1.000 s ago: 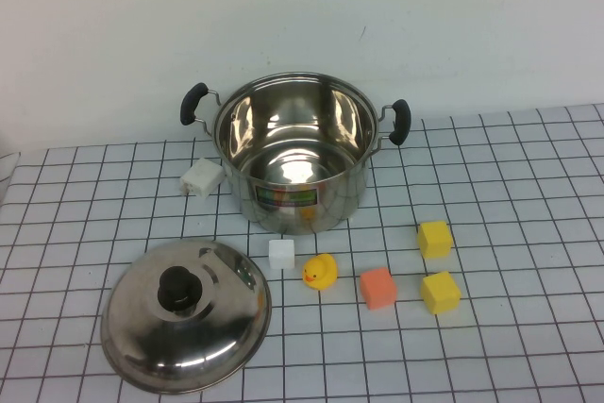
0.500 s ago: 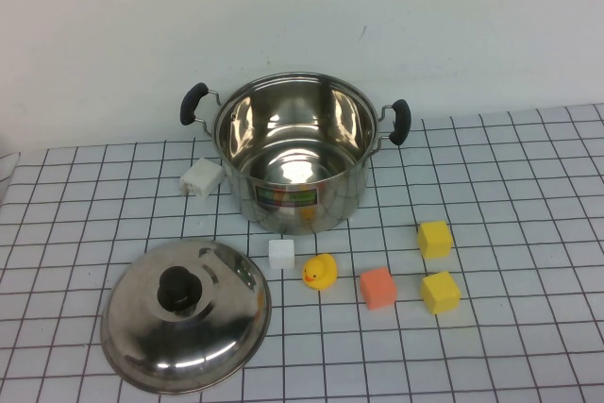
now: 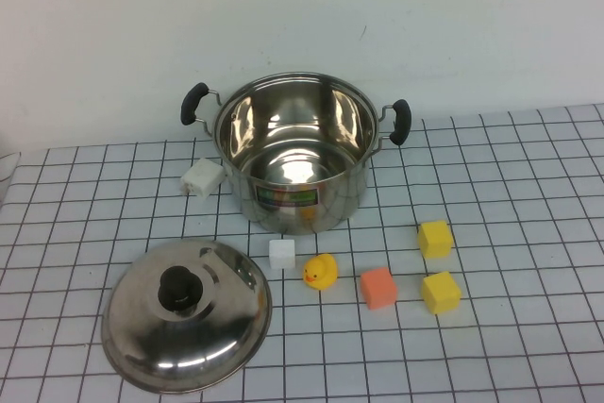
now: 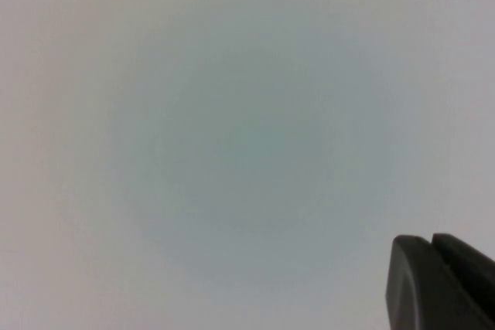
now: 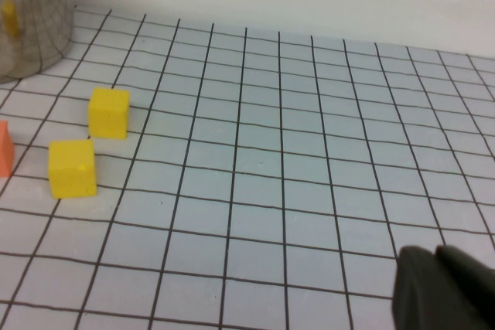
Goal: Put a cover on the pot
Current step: Pick up the pot lid
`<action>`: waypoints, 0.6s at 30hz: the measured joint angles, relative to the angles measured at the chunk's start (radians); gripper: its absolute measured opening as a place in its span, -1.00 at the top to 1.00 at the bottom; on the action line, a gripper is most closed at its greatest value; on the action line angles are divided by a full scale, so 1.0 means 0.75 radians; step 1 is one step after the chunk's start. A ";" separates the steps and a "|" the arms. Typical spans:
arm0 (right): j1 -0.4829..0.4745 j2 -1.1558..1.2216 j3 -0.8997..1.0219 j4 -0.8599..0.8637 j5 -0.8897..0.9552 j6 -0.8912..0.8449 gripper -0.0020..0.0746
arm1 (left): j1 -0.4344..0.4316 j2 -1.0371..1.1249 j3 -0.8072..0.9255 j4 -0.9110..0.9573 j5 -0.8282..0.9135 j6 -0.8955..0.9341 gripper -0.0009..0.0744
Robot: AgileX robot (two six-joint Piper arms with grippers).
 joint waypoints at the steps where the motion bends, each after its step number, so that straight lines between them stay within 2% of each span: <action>1: 0.000 0.000 0.000 0.000 0.000 0.000 0.92 | 0.000 0.042 -0.046 0.000 0.005 0.000 0.98; 4: 0.000 0.000 0.000 0.000 0.000 0.000 0.92 | 0.000 0.164 -0.128 0.000 -0.022 -0.018 0.98; 12: 0.000 0.000 0.000 0.000 0.000 0.000 0.92 | 0.000 0.499 -0.140 -0.019 -0.253 -0.221 0.98; 18: 0.000 0.000 0.000 0.000 0.000 0.000 0.92 | 0.000 0.794 -0.140 0.198 -0.305 -0.251 0.98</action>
